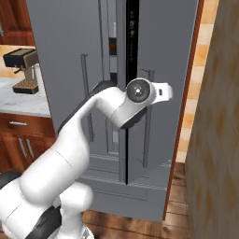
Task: Retrieve the banana and peach from the fridge and place them into the bowl on the dining table.
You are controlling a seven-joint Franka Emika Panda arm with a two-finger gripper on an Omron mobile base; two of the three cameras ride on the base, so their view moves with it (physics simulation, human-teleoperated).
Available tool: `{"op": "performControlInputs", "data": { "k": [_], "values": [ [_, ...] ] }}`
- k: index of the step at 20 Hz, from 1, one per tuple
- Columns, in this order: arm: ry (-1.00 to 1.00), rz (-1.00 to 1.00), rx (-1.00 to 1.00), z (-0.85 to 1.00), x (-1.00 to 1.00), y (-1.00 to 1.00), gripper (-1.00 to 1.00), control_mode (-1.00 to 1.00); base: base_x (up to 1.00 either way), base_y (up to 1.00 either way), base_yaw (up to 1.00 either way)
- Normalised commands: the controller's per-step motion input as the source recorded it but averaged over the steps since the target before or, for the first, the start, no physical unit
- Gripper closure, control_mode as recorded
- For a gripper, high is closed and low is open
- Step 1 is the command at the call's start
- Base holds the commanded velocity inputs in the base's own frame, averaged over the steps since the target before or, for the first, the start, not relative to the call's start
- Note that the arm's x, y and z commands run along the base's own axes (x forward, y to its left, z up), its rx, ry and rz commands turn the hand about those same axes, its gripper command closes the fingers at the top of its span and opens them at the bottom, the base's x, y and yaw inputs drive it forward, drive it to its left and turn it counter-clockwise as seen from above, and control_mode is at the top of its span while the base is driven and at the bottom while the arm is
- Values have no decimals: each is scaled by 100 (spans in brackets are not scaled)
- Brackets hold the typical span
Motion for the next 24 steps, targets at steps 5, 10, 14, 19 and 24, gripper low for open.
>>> {"op": "performControlInputs", "data": {
  "k": [5,10,14,19,24],
  "values": [
    [-5,7,-33,19,-90,38,-100,-100,0,0,0],
    [0,6,-43,7,-32,87,-100,-100,0,0,0],
    [3,0,-38,18,0,89,-100,-100,0,0,0],
    [0,-1,-29,11,8,71,-100,-100,0,0,0],
    [0,0,-18,0,42,40,-100,-100,0,0,0]
  ]
}}
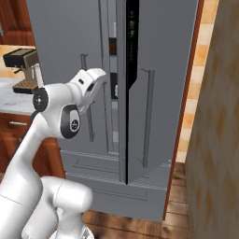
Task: Retrieve the banana and peach from the fridge and place them into the bowl on the dining table.
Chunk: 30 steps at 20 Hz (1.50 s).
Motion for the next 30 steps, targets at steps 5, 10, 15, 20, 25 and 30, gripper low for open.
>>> {"op": "performControlInputs", "data": {
  "k": [5,10,15,20,25,30],
  "values": [
    [22,0,-1,7,71,1,-100,-100,0,0,0],
    [22,0,0,5,87,0,-100,-100,0,0,0],
    [6,0,0,0,94,-4,-100,-100,0,0,0],
    [2,-1,0,0,80,-41,-100,-100,0,0,0],
    [13,-3,0,0,41,-80,-100,-100,0,0,0],
    [11,-14,0,0,-57,-100,-100,-100,0,0,0]
  ]
}}
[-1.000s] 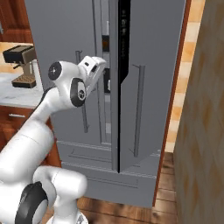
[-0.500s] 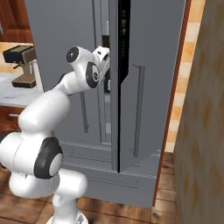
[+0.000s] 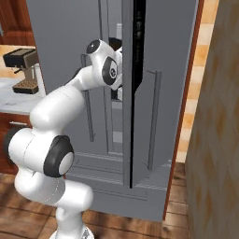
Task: Retrieve the banana and peach from the fridge and place them into the bowl on the dining table.
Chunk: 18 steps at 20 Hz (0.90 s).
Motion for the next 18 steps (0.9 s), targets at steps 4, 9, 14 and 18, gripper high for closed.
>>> {"op": "performControlInputs", "data": {
  "k": [4,9,14,18],
  "values": [
    [-1,-13,0,1,-100,-100,-100,-100,0,0,0],
    [-17,-3,0,26,-100,-55,-100,-100,0,0,0],
    [-11,0,0,21,-71,34,-100,-100,0,0,0],
    [0,0,12,-2,-43,79,-100,-100,0,0,0]
  ]
}}
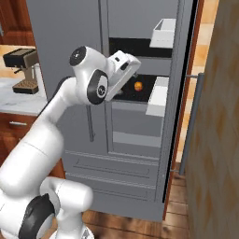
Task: Retrieve the banana and peach from the fridge and place them into the bowl on the dining table.
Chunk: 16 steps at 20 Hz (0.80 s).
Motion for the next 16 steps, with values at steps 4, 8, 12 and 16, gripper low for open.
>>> {"op": "performControlInputs", "data": {
  "k": [4,8,12,16],
  "values": [
    [0,0,32,-5,-13,88,-100,-100,0,0,0],
    [0,0,44,0,-6,81,-100,-100,0,0,0],
    [-6,0,44,-3,-6,79,-100,-100,0,0,0],
    [-18,0,31,-27,-3,86,-100,-100,0,0,0]
  ]
}}
